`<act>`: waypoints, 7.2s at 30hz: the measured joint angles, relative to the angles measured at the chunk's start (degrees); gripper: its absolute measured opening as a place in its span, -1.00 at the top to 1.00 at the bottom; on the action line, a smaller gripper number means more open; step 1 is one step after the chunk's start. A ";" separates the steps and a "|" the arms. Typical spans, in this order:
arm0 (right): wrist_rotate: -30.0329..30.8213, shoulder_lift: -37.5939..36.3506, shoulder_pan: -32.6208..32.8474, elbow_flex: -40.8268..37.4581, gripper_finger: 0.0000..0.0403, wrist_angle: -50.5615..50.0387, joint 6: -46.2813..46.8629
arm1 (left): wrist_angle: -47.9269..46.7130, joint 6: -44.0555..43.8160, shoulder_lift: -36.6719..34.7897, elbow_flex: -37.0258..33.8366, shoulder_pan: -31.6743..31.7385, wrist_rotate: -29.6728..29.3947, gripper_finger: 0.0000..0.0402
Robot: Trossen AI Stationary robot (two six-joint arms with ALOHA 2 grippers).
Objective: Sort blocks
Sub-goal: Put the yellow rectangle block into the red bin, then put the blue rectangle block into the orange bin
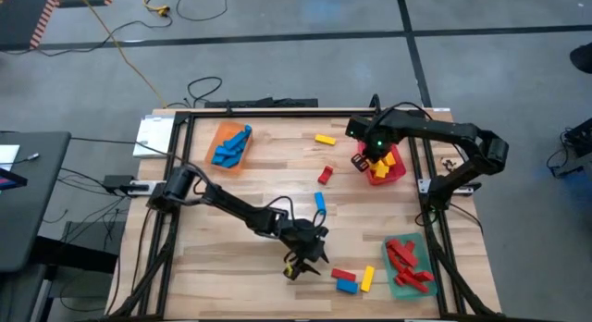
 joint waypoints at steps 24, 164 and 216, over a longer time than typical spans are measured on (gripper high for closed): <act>0.98 -16.71 6.90 0.04 -0.22 0.62 7.85 | -9.27 -5.20 -0.60 -0.07 -4.48 -13.75 -0.02; 11.26 -13.35 40.68 0.04 -0.21 18.73 20.15 | -4.35 -5.42 14.83 21.16 -9.61 -20.46 -0.45; 10.78 24.10 78.90 15.00 -0.21 28.41 47.37 | -32.31 -2.18 5.93 13.26 -3.62 -17.64 -0.23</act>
